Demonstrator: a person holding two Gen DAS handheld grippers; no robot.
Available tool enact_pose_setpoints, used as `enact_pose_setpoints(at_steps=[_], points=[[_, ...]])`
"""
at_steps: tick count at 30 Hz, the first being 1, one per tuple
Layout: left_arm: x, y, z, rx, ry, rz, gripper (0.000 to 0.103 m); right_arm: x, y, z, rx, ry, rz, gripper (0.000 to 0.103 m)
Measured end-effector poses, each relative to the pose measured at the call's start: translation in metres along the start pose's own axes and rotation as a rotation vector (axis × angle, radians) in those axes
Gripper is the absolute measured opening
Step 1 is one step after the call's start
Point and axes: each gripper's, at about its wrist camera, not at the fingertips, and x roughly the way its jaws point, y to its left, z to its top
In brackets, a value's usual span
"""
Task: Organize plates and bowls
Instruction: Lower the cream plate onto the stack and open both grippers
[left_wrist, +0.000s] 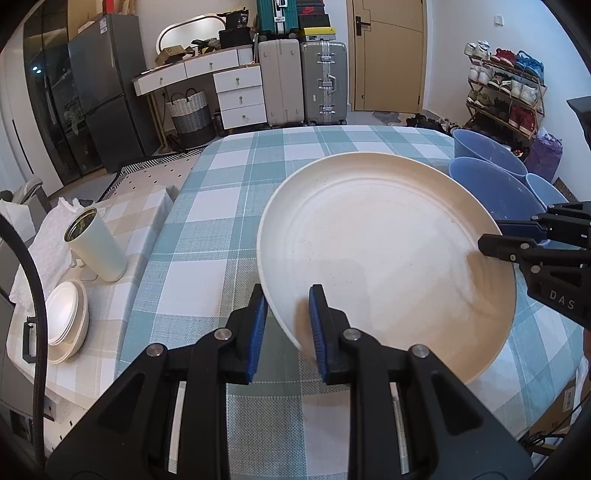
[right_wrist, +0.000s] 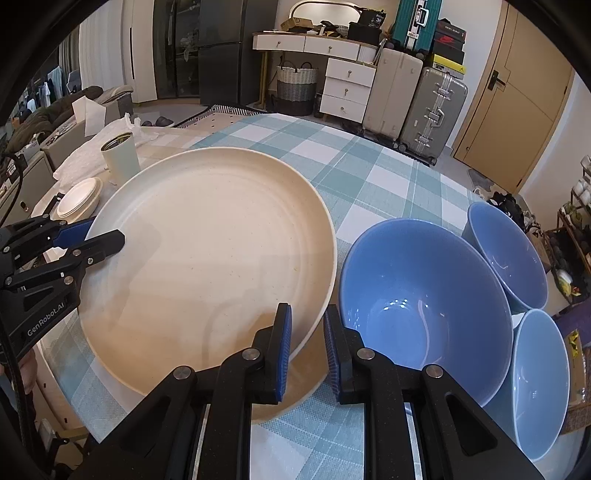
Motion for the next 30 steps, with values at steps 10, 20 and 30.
enact_pose_setpoints(at_steps=[10,20,30], points=[[0.012,-0.005,-0.004,0.030,0.029,0.008,0.019,0.007,0.007,-0.012,0.001,0.029,-0.006,0.019],[0.027,-0.008,-0.010,0.042,0.055,0.018,0.019,0.019,0.008,-0.017,-0.002,0.052,-0.014,0.019],[0.041,-0.013,-0.012,0.049,0.066,0.017,0.019,0.026,0.008,-0.026,-0.003,0.065,-0.034,0.020]])
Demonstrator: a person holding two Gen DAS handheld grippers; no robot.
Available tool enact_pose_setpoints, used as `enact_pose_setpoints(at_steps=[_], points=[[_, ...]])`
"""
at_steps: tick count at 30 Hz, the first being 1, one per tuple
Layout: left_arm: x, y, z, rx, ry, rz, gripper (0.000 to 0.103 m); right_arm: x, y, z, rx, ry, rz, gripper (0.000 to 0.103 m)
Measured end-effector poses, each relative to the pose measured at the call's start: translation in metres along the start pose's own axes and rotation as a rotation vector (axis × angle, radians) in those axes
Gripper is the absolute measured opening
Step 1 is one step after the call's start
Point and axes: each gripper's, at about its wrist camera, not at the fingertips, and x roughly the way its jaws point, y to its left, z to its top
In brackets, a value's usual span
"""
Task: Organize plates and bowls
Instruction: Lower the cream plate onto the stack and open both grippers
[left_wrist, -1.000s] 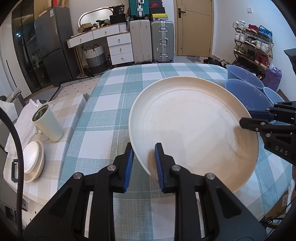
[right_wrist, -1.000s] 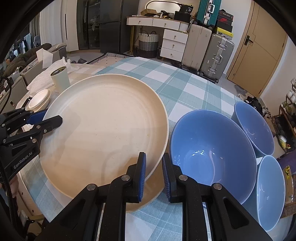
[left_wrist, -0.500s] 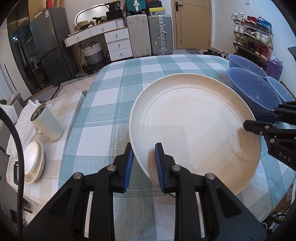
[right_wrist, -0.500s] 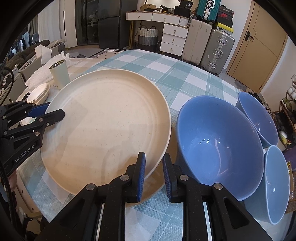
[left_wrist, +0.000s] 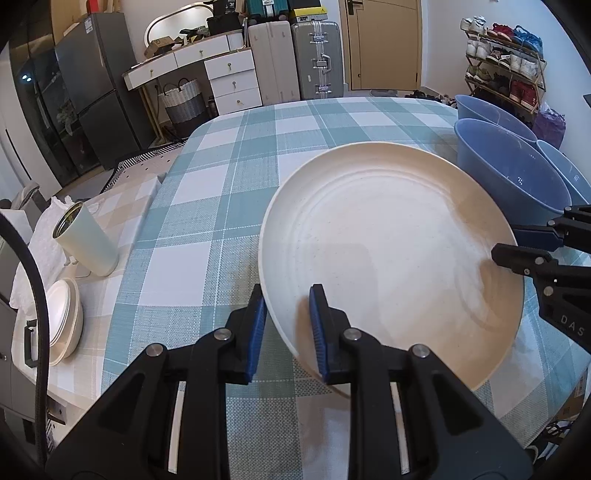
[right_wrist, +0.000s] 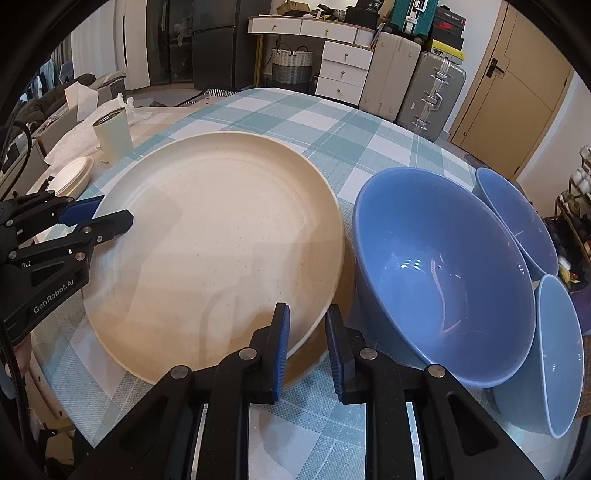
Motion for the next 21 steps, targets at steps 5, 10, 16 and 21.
enact_pose_setpoints(at_steps=[5,10,16,21], points=[[0.005,-0.003,-0.001,0.000,0.004,-0.006,0.020,0.000,-0.002,-0.003,0.002,0.000,-0.007,0.020],[0.010,-0.008,-0.002,0.010,0.005,-0.001,0.020,-0.001,-0.004,-0.007,0.001,0.000,-0.017,0.020],[0.013,-0.012,-0.002,0.021,-0.001,0.014,0.020,-0.001,-0.006,-0.010,0.003,0.002,-0.019,0.020],[0.014,-0.012,-0.002,0.020,-0.002,0.014,0.021,0.000,-0.004,-0.011,0.000,0.001,-0.027,0.020]])
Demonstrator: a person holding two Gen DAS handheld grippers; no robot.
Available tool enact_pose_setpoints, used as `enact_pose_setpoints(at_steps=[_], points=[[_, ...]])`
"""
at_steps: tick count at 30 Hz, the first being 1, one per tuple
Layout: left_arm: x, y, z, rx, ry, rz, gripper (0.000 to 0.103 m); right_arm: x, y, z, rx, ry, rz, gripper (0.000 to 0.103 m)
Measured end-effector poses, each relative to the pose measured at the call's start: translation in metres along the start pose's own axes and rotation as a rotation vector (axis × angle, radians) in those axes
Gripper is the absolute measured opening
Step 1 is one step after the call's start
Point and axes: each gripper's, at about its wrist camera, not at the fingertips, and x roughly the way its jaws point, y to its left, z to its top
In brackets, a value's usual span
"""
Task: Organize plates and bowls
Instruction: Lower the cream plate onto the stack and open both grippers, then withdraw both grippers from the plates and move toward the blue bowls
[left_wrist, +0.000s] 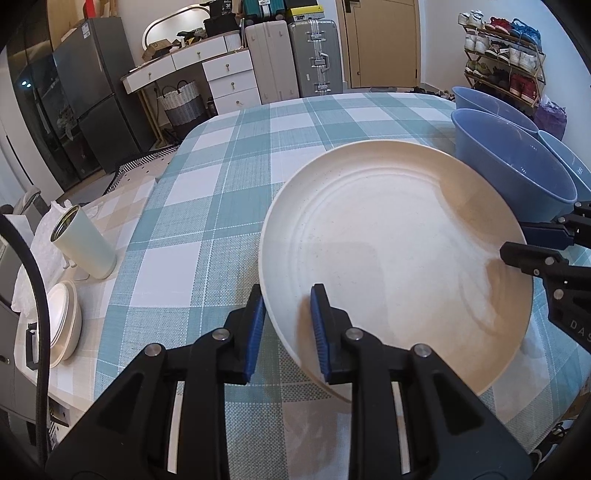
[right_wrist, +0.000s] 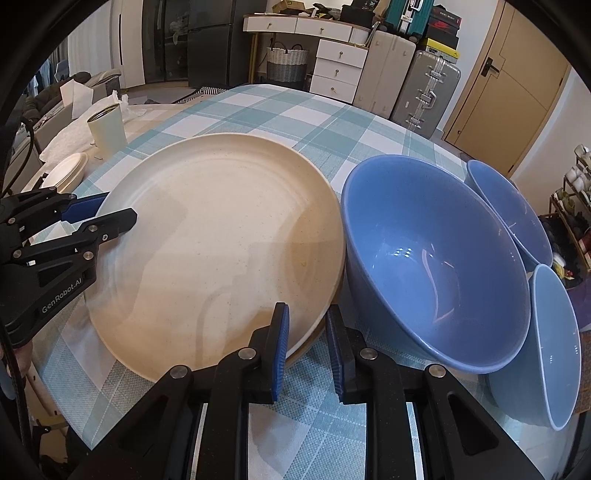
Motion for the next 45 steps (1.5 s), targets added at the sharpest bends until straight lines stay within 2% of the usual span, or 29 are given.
enact_pose_setpoints(at_steps=[18,23,26,31,34,38,41,43,45], points=[[0.013,-0.008,-0.003,0.013,0.003,0.023,0.021,0.009,0.006,-0.007,-0.026,-0.003,-0.048,0.025],[0.013,-0.008,-0.004,0.000,0.009,0.004,0.022,0.009,0.004,-0.007,-0.024,-0.002,-0.039,0.026],[0.013,-0.005,-0.003,-0.011,0.016,-0.027,0.027,0.009,0.001,-0.007,-0.018,-0.001,-0.030,0.026],[0.012,0.000,-0.002,-0.030,0.024,-0.050,0.030,0.008,-0.001,-0.006,-0.005,-0.004,-0.017,0.026],[0.008,0.001,-0.001,-0.036,0.024,-0.068,0.038,0.005,-0.001,-0.006,-0.003,-0.007,-0.005,0.030],[-0.003,-0.001,0.000,-0.017,-0.011,-0.059,0.062,-0.003,0.000,-0.006,-0.003,-0.024,0.020,0.047],[-0.013,-0.001,0.003,-0.018,-0.033,-0.067,0.072,-0.008,0.001,-0.003,0.004,-0.035,0.028,0.052],[-0.021,-0.001,0.005,-0.017,-0.052,-0.065,0.075,-0.012,0.001,-0.001,0.009,-0.043,0.037,0.058],[-0.029,-0.002,0.007,-0.010,-0.064,-0.064,0.075,-0.018,0.001,0.000,0.012,-0.057,0.050,0.071]])
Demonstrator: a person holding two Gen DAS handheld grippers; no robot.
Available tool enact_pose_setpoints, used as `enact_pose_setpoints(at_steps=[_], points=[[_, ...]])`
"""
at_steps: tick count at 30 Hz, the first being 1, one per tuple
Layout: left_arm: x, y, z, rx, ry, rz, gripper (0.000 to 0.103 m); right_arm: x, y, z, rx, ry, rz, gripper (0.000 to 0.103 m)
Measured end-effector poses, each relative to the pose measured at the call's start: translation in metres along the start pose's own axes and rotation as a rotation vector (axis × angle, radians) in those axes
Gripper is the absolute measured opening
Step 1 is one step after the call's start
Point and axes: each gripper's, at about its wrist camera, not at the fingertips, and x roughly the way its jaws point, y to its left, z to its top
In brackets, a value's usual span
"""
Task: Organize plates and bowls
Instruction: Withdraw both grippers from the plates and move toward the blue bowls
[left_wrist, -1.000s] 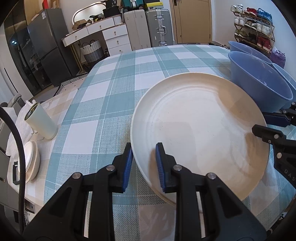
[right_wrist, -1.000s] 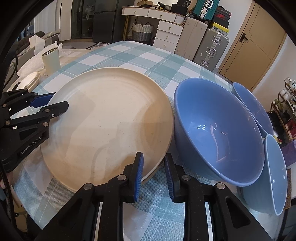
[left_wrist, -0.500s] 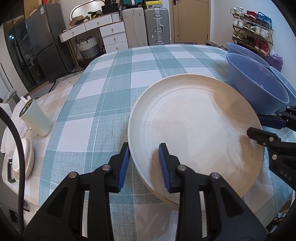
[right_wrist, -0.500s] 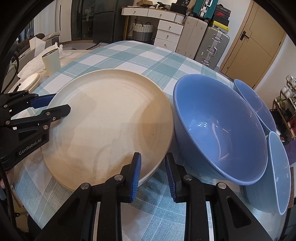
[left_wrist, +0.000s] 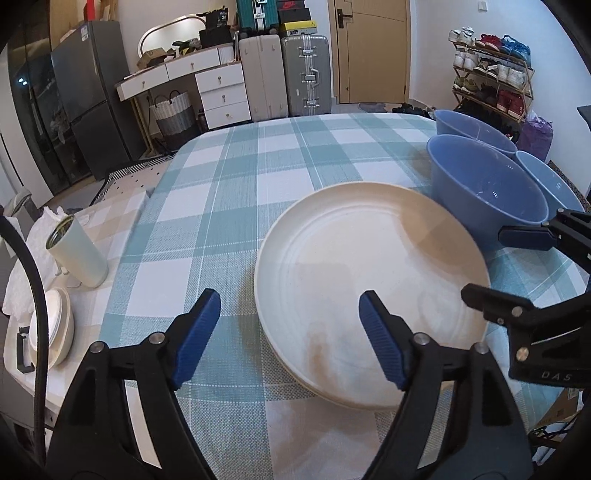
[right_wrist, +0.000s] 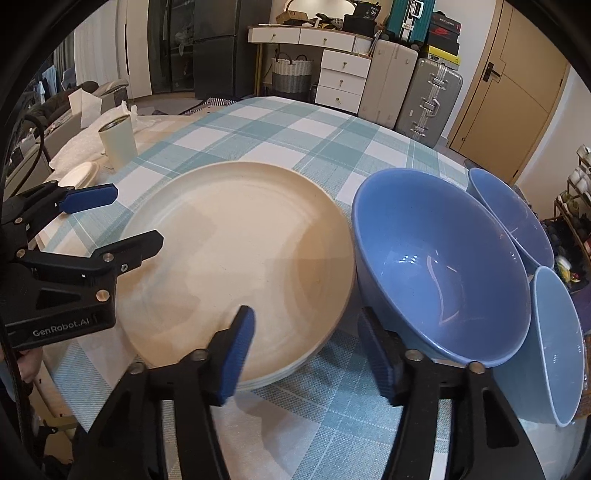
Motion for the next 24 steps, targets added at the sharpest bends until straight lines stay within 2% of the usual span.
enact_pose_setpoints(at_steps=[9,20,23,24], points=[[-0.033,-0.007,0.006,0.030,-0.051,-0.010,0.078,-0.014,0.008,0.005,-0.009,-0.016,0.009,0.082],[-0.052,-0.006,0.007,0.022,-0.053,-0.020,0.079,-0.034,0.008,0.006,-0.006,-0.065,0.005,0.091],[-0.058,-0.006,0.008,0.019,-0.062,-0.030,0.085,-0.039,0.008,0.005,-0.008,-0.077,0.010,0.095],[-0.060,-0.007,0.008,0.021,-0.067,-0.034,0.093,-0.041,0.007,0.005,-0.009,-0.079,0.010,0.097]])
